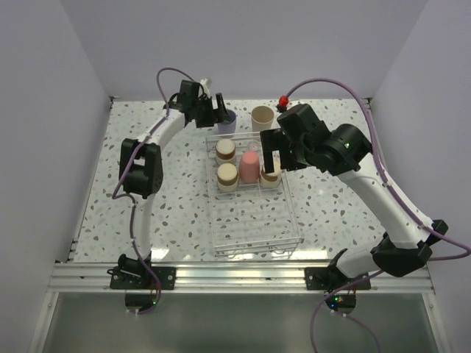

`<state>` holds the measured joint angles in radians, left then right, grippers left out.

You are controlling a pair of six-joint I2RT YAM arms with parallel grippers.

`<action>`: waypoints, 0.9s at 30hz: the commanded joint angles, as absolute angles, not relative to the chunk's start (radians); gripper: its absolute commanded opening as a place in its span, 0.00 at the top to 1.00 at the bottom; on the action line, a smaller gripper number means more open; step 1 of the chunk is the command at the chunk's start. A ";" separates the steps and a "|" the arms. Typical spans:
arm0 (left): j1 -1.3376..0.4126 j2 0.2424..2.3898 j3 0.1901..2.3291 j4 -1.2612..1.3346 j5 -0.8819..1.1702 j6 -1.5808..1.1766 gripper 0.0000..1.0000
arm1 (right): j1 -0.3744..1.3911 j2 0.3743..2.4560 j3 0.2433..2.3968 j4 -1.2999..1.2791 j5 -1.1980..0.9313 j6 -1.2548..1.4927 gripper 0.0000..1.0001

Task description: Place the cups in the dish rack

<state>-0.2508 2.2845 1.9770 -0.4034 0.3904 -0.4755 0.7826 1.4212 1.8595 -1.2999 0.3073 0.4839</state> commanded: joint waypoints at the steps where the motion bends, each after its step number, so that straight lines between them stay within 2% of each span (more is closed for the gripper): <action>1: -0.249 2.315 2.037 -0.359 0.387 -0.445 0.12 | 0.781 1.431 1.910 -1.335 0.357 0.466 0.02; 14: -0.249 2.306 2.014 -0.295 0.376 -0.472 0.20 | 0.776 1.443 1.919 -1.328 0.376 0.472 0.02; 20: -0.249 2.329 2.031 -0.325 0.350 -0.468 0.42 | 0.776 1.439 1.904 -1.322 0.373 0.482 0.02; 22: -0.249 2.338 2.051 -0.360 0.324 -0.466 0.60 | 0.775 1.439 1.896 -1.315 0.367 0.483 0.02; 23: -0.247 2.339 2.059 -0.371 0.316 -0.459 0.75 | 0.776 1.440 1.894 -1.312 0.362 0.483 0.02; 25: -0.249 2.335 2.062 -0.394 0.293 -0.442 0.88 | 0.776 1.445 1.890 -1.304 0.350 0.483 0.02; 26: -0.249 2.327 2.062 -0.400 0.285 -0.436 0.98 | 0.776 1.447 1.887 -1.301 0.345 0.482 0.02; 27: -0.249 2.322 2.062 -0.414 0.278 -0.430 1.00 | 0.775 1.450 1.885 -1.298 0.339 0.480 0.02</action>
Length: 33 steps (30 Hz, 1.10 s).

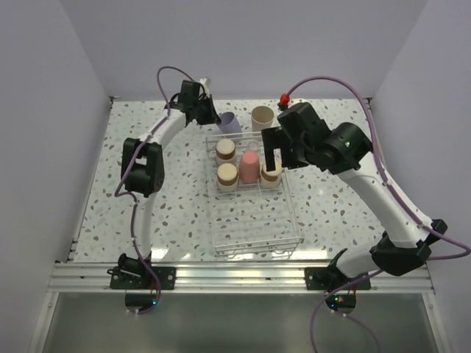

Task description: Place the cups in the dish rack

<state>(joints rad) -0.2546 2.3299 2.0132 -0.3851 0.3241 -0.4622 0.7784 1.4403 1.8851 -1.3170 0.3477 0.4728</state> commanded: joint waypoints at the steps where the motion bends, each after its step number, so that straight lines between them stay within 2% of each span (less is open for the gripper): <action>1: -0.249 2.318 2.060 -0.422 0.264 -0.420 1.00 | 0.775 1.451 1.884 -1.289 0.330 0.480 0.02; 16: -0.229 2.001 1.947 -0.429 0.247 -0.434 1.00 | 0.775 1.486 1.829 -1.126 0.164 0.460 0.02; 23: -0.204 1.783 1.885 -0.466 0.284 -0.483 1.00 | 0.767 1.563 1.907 -1.034 0.059 0.468 0.02; 29: -0.176 1.507 1.646 -0.416 0.340 -0.544 1.00 | 0.741 1.539 1.872 -0.721 -0.224 0.563 0.02; 33: -0.146 1.327 1.444 -0.298 0.472 -0.659 1.00 | 0.703 1.509 1.739 -0.412 -0.409 0.731 0.02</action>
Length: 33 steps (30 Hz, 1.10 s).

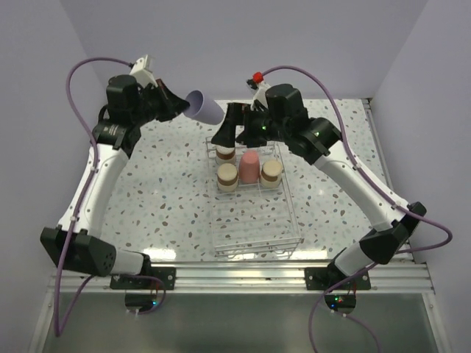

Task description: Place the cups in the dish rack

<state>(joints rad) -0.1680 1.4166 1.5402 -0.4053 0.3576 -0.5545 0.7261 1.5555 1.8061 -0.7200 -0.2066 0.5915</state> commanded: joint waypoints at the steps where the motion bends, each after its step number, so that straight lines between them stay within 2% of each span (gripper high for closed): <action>1: -0.137 1.260 1.374 -0.246 0.489 -0.679 1.00 | 0.696 1.509 1.714 -0.359 -0.444 0.802 0.02; 6: -0.123 1.108 1.240 -0.173 0.540 -0.765 1.00 | 0.690 1.509 1.557 -0.074 -0.592 0.968 0.02; 15: -0.124 0.928 1.098 -0.201 0.485 -0.799 1.00 | 0.686 1.569 1.502 0.049 -0.693 1.089 0.02; 26: -0.124 0.858 1.074 -0.104 0.443 -0.882 1.00 | 0.669 1.624 1.514 0.202 -0.772 1.253 0.02; 29: -0.124 0.842 1.068 -0.052 0.439 -0.929 1.00 | 0.649 1.635 1.456 0.448 -0.785 1.408 0.02; 33: -0.124 0.835 1.058 0.021 0.430 -0.962 1.00 | 0.630 1.672 1.451 0.656 -0.788 1.583 0.02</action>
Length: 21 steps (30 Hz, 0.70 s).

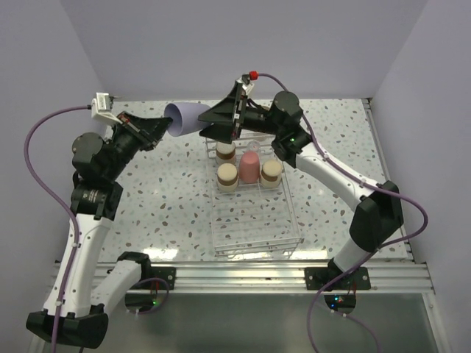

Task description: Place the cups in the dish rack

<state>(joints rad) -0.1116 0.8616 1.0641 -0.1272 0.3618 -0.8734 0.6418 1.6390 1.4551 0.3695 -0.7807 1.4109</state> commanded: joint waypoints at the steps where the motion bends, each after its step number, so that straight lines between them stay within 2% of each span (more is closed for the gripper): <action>1: -0.124 0.834 1.057 0.037 0.428 -0.965 1.00 | 0.632 1.677 1.454 0.681 -0.785 1.621 0.02; 17: -0.124 0.824 0.969 0.121 0.428 -1.034 1.00 | 0.630 1.672 1.433 0.749 -0.762 1.658 0.02; 19: -0.124 0.825 0.969 0.106 0.417 -1.032 1.00 | 0.630 1.678 1.411 0.819 -0.747 1.724 0.02; 21: -0.124 0.819 0.962 0.094 0.405 -1.031 1.00 | 0.632 1.693 1.390 0.926 -0.724 1.811 0.07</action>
